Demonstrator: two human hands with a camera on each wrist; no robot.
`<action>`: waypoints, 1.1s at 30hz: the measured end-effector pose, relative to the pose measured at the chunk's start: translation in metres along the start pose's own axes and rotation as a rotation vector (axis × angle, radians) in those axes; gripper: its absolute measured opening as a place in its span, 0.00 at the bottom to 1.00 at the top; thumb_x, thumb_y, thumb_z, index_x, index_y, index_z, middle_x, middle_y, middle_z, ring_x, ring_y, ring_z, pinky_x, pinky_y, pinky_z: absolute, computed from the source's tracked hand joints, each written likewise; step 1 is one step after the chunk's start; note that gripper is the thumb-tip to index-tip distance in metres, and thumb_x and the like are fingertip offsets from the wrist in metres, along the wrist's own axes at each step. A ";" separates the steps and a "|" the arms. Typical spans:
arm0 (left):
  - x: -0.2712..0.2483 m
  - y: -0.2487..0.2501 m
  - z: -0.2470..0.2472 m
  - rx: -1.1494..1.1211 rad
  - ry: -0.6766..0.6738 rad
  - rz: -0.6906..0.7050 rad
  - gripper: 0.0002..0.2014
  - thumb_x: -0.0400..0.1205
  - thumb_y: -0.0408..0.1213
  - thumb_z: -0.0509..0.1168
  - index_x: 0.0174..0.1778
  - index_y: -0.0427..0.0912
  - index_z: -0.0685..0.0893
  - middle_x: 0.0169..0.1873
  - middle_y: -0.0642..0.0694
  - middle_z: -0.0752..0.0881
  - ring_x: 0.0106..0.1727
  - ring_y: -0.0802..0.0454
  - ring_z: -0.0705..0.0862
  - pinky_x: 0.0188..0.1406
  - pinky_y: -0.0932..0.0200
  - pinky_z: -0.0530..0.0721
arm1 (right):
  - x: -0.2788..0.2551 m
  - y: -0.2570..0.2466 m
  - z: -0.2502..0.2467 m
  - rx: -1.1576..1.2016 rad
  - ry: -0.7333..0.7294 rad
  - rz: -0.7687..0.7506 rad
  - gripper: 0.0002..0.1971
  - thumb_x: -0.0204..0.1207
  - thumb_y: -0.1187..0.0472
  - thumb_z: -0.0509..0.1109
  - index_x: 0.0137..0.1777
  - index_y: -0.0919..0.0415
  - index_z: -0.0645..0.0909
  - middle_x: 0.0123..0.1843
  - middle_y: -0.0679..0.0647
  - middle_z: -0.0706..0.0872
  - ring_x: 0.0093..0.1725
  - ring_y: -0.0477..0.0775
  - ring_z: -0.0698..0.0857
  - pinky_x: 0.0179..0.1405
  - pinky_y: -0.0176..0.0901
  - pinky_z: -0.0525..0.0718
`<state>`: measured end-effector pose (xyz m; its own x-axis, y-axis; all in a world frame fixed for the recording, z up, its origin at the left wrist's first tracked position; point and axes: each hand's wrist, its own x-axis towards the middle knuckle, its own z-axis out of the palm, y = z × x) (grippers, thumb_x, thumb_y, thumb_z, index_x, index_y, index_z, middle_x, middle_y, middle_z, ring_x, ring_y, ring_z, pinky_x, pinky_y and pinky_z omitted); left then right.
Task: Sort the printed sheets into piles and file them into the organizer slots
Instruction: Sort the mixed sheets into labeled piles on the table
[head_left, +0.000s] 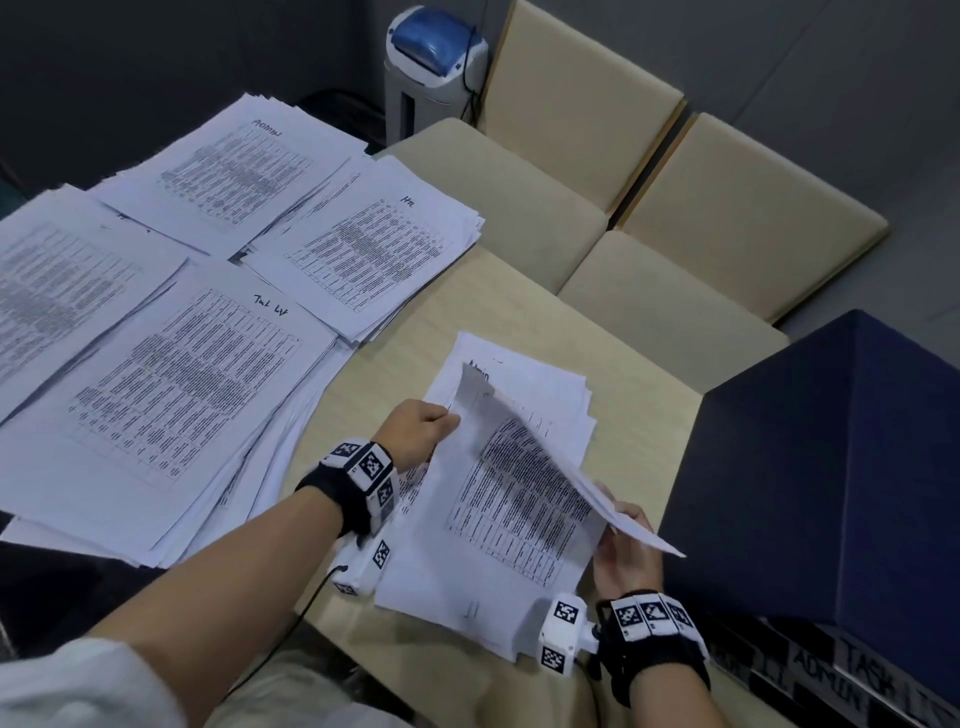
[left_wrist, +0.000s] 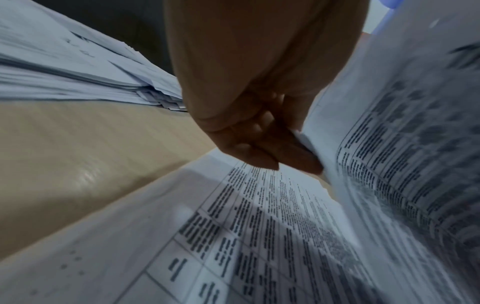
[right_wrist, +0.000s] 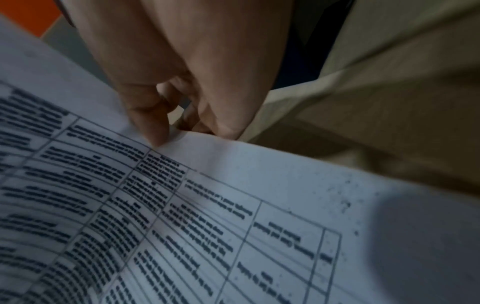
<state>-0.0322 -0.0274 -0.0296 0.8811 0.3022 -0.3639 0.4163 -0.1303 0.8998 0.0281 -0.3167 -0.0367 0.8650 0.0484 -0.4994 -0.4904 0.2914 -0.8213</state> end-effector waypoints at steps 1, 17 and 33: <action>0.002 0.000 0.000 -0.019 0.015 -0.026 0.24 0.84 0.38 0.65 0.22 0.44 0.65 0.20 0.45 0.64 0.22 0.51 0.65 0.29 0.60 0.65 | 0.001 0.000 -0.002 0.030 -0.019 -0.009 0.28 0.81 0.78 0.51 0.26 0.57 0.83 0.43 0.51 0.93 0.42 0.50 0.92 0.35 0.35 0.87; -0.011 0.015 -0.002 -0.126 -0.010 -0.018 0.09 0.77 0.27 0.60 0.31 0.40 0.77 0.31 0.43 0.72 0.35 0.53 0.69 0.39 0.56 0.65 | 0.001 -0.002 0.016 -0.099 -0.038 0.089 0.08 0.79 0.75 0.63 0.48 0.66 0.82 0.51 0.67 0.91 0.49 0.64 0.89 0.44 0.47 0.89; -0.036 -0.001 -0.079 0.000 -0.014 -0.136 0.30 0.76 0.52 0.71 0.71 0.39 0.79 0.64 0.41 0.85 0.64 0.41 0.84 0.67 0.39 0.80 | -0.016 -0.016 0.145 -0.081 -0.140 0.093 0.28 0.84 0.72 0.64 0.82 0.73 0.60 0.75 0.65 0.76 0.61 0.55 0.84 0.56 0.41 0.78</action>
<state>-0.0823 0.0363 0.0017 0.8198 0.3036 -0.4856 0.5319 -0.0892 0.8421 0.0375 -0.1834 0.0241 0.8188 0.2057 -0.5360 -0.5714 0.2014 -0.7956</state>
